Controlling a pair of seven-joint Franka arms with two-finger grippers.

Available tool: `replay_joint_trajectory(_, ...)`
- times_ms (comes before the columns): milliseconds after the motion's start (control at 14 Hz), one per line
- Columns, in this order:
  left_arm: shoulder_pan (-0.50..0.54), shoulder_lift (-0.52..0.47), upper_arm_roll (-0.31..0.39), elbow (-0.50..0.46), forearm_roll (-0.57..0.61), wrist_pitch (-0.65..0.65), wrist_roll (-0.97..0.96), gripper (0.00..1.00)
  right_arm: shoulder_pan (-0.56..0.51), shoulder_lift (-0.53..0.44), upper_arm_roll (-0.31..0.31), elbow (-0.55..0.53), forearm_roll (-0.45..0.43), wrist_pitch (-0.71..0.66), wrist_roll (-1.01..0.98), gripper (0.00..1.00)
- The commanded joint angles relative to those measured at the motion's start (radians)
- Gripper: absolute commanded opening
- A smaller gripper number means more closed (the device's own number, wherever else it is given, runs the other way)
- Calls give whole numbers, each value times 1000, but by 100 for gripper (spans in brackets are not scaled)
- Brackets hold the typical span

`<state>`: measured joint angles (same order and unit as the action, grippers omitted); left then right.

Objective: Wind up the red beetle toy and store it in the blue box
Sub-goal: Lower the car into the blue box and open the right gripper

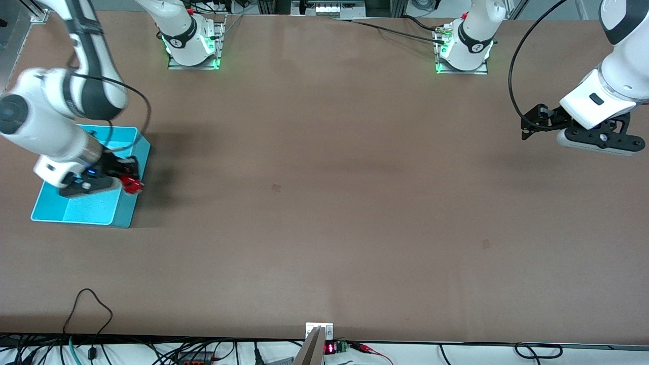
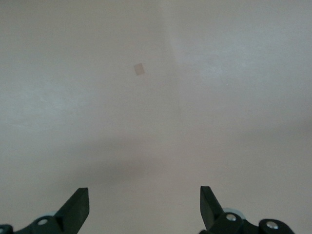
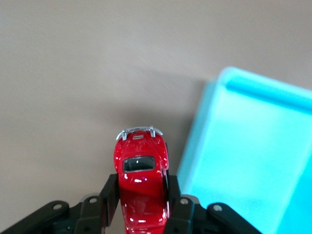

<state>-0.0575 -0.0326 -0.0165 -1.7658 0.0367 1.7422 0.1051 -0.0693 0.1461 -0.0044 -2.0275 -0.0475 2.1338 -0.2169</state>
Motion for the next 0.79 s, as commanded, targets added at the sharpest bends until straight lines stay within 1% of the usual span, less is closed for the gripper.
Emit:
replay_joint_trajectory(0, -1, 3, -3, 23, 23, -16, -12, 100, -30, -75, -75, -48, -11, -103, 24, 0)
replay_joint_trajectory(143, 1, 3, -2, 23, 22, -20, -12, 100, -58, -72, -123, -86, -29, -83, 11, 0)
replay_joint_trajectory(286, 2, 3, -2, 25, 22, -20, -12, 100, -82, -51, -149, -166, -87, 61, 11, 0)
replay_joint_trajectory(429, 2, 5, -2, 25, 22, -20, -12, 100, -98, -16, -167, -226, -92, 177, 11, 0)
replay_joint_trajectory(571, 4, 5, -2, 25, 22, -20, -12, 100, -116, 44, -177, -234, -92, 257, 5, 0)
replay_joint_trajectory(714, 4, 5, -2, 25, 22, -20, -12, 100, -124, 88, -190, -234, -94, 308, 4, 0)
